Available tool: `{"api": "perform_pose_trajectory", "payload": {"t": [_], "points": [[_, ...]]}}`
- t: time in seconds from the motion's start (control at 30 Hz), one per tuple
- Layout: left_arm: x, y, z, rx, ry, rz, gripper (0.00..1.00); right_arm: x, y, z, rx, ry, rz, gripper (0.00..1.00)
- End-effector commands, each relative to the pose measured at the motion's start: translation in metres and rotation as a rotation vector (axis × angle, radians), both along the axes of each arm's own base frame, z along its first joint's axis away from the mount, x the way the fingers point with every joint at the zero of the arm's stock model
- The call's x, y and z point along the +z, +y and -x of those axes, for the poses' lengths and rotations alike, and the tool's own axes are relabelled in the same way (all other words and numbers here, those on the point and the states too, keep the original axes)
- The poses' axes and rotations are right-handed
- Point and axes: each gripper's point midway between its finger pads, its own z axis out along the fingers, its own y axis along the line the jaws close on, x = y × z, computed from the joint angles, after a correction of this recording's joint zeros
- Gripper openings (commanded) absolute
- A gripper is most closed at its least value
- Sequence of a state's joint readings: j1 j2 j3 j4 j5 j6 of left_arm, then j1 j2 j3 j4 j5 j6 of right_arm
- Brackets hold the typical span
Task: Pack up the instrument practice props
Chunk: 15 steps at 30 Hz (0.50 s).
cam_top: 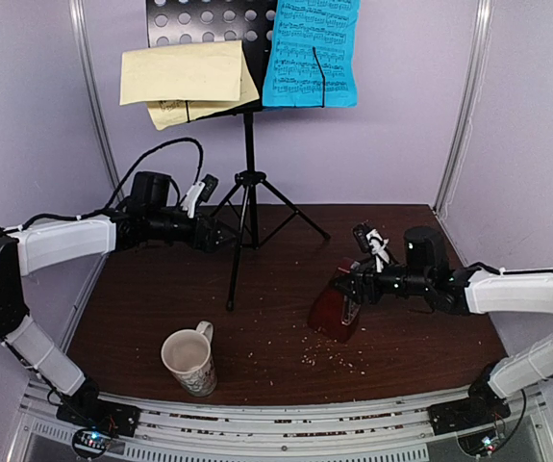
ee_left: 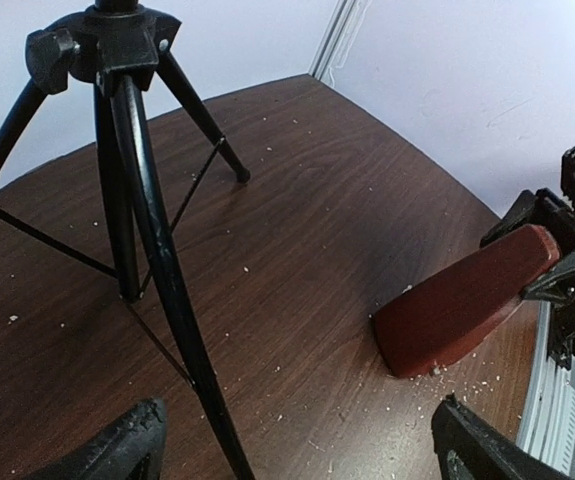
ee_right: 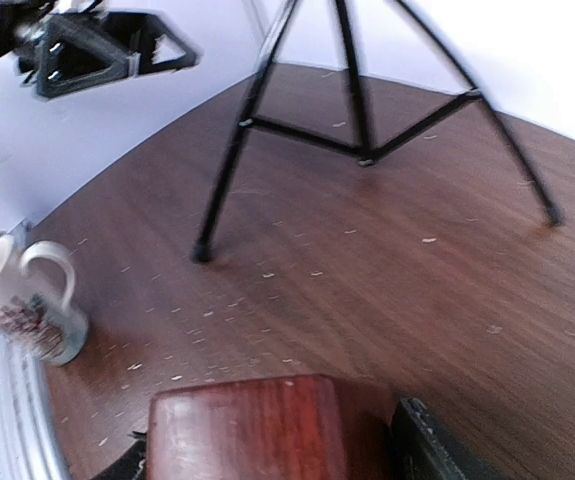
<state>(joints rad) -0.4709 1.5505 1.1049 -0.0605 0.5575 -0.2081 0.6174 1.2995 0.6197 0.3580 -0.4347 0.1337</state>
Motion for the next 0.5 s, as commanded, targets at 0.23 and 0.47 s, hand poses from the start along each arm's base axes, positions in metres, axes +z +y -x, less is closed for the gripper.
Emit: {"api": "perform_pose_trajectory", "payload": {"t": [0.23,0.47], "points": [[0.009,0.01,-0.01,0.054,-0.067,-0.043,0.96,-0.017,-0.132,-0.045,-0.819,-0.056,0.132,0.63],[0.015,0.013,-0.008,0.071,-0.076,-0.041,0.96,-0.028,-0.172,-0.074,-1.066,-0.038,0.168,0.63]]}}
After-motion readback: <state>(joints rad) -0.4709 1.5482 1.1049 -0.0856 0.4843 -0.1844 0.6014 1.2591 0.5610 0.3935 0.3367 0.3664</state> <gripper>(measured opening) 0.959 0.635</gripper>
